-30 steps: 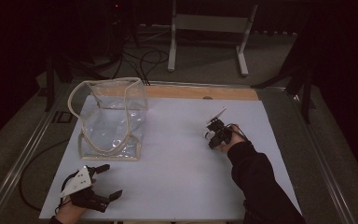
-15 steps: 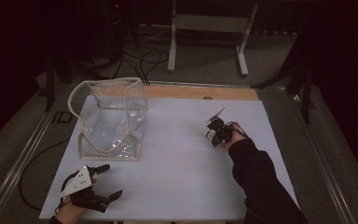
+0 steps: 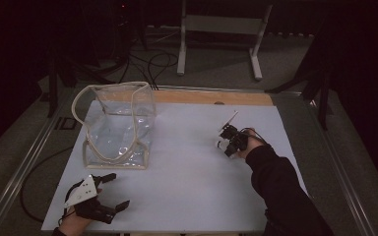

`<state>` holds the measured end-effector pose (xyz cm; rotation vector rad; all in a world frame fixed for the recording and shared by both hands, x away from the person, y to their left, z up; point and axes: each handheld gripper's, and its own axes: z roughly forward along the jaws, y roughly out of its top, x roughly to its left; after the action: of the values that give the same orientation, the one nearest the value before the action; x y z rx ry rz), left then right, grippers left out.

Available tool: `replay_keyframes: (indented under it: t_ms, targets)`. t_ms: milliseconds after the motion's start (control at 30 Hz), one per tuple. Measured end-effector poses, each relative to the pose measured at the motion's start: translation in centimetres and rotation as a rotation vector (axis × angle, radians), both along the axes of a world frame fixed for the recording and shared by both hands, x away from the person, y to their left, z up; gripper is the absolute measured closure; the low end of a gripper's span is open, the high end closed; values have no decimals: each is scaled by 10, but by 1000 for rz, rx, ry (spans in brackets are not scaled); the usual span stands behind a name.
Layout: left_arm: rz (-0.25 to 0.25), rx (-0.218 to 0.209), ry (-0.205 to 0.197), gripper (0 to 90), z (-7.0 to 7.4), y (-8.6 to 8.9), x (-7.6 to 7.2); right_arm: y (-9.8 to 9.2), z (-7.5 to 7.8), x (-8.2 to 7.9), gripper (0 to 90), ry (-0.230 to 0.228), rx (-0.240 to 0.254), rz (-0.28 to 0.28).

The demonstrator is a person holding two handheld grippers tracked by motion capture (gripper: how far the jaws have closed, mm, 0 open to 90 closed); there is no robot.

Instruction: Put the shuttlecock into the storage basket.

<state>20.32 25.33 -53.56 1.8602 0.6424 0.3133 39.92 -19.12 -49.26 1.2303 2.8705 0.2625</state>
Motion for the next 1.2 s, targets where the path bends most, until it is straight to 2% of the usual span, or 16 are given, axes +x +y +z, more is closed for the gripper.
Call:
replay_keyframes:
  t_ms: [133,233,267,433,733,967,1000,1200]
  targets:
    - [-2,-1,0,5,0,0,0,-2,0,-4,900,9,6,23]
    - [-2,1,-1,5,0,0,0,-2,0,-7,900,22,3,59]
    - [-2,1,-1,5,0,0,0,-3,-1,-8,900,19,3,90]
    - [-1,2,-1,5,0,0,0,-3,2,-14,900,23,14,115]
    - [-3,3,0,5,0,-1,0,-5,10,-28,900,4,47,139]
    - [-4,5,0,5,0,-1,0,-6,18,-40,900,16,41,205]
    - [-5,5,0,5,0,-1,0,-5,19,-42,900,21,43,198]
    - [-6,6,0,5,0,-2,0,-5,22,-52,900,30,53,235]
